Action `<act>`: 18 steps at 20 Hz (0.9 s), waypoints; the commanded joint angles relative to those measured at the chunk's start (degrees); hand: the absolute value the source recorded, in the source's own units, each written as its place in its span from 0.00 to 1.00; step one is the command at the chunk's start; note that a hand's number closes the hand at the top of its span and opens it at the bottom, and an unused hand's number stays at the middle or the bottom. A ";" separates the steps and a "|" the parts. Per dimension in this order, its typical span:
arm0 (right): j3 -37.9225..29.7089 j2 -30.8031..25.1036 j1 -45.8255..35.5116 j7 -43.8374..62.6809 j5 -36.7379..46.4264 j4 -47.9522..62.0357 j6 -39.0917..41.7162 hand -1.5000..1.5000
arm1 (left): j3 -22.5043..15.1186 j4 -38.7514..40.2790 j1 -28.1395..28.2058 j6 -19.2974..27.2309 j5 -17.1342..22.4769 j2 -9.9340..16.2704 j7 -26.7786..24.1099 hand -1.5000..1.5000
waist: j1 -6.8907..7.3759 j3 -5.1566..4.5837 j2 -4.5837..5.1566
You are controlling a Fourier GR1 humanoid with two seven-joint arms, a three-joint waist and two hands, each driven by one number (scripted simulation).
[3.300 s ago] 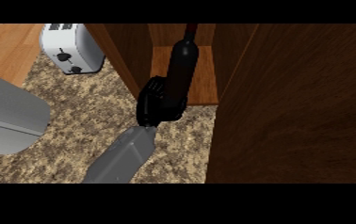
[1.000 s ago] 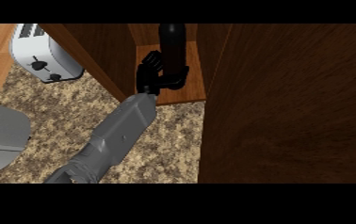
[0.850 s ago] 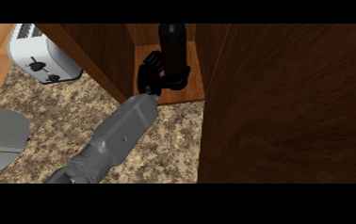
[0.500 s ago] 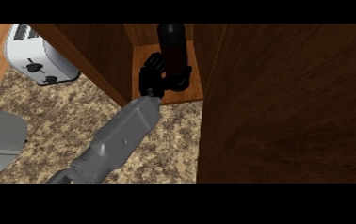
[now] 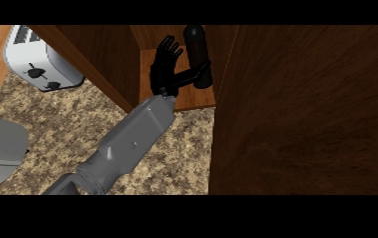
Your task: Pick up the wine, place it into the cabinet and close the cabinet
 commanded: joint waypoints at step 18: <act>-0.50 -0.19 -0.51 -0.64 -0.37 0.78 0.25 0.00 | -10.81 0.97 -3.38 5.56 0.43 0.00 -5.38 0.00 | 1.01 0.06 -0.23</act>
